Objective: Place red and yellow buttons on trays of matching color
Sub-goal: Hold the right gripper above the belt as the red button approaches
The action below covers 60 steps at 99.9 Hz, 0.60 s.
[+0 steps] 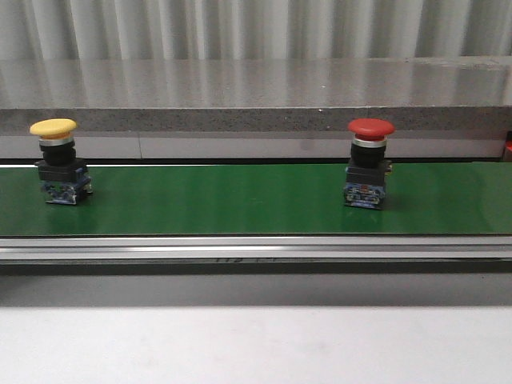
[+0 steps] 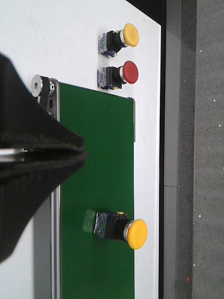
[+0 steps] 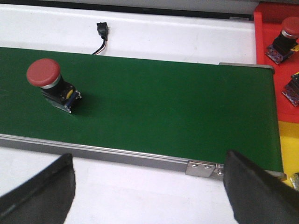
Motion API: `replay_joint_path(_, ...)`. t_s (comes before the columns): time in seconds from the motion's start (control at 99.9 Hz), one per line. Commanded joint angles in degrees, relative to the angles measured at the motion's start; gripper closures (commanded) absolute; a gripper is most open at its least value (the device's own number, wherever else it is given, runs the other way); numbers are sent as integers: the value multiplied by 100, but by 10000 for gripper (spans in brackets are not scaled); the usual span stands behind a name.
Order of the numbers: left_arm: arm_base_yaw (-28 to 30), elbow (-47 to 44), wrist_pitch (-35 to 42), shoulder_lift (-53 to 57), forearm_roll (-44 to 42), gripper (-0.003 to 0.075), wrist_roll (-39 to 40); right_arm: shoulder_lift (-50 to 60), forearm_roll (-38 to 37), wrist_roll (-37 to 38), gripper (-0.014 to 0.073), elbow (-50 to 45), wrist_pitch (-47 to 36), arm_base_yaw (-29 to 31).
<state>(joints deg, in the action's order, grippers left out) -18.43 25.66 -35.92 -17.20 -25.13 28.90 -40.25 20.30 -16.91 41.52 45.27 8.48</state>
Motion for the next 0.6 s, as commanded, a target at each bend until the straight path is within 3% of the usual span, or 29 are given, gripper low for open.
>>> replay_joint_path(0.0,-48,150,361,-40,-68,740,10,-169,285,-248,-60,158,-404,-3)
replay_joint_path(0.24,-48,150,361,-40,-68,740,10,-1071,1010,-1006,-60,476,-406,-290)
replay_joint_path(0.59,-48,150,361,-40,-68,740,10,-2731,1017,-1097,-60,1003,-712,-1060)
